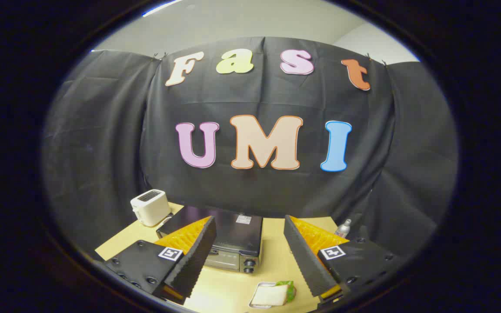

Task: Open the toaster oven, put the food inside, and close the toaster oven door.

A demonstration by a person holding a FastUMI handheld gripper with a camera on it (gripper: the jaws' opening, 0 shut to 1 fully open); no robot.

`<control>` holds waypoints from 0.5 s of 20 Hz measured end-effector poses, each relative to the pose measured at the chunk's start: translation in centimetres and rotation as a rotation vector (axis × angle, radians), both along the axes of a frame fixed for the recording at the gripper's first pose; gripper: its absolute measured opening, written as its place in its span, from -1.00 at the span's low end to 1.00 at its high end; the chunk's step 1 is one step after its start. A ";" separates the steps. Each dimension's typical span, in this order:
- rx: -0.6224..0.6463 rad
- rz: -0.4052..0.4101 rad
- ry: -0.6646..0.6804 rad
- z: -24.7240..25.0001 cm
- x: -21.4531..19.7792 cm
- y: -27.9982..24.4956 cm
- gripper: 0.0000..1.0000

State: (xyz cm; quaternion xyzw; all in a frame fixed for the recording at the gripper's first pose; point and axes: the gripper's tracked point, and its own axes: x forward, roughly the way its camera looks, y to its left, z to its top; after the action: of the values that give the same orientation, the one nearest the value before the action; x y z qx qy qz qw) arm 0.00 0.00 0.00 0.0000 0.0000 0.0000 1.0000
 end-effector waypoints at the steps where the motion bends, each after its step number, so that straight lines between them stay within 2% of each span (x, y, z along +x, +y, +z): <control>1: 0.009 0.001 0.002 -0.1 0.0 0.2 0.98; 10: 0.021 0.012 0.063 -4.0 1.9 4.5 0.98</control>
State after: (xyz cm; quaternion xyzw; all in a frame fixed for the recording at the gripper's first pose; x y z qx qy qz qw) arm 1.93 4.49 -3.99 0.0106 0.0313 0.0061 0.9994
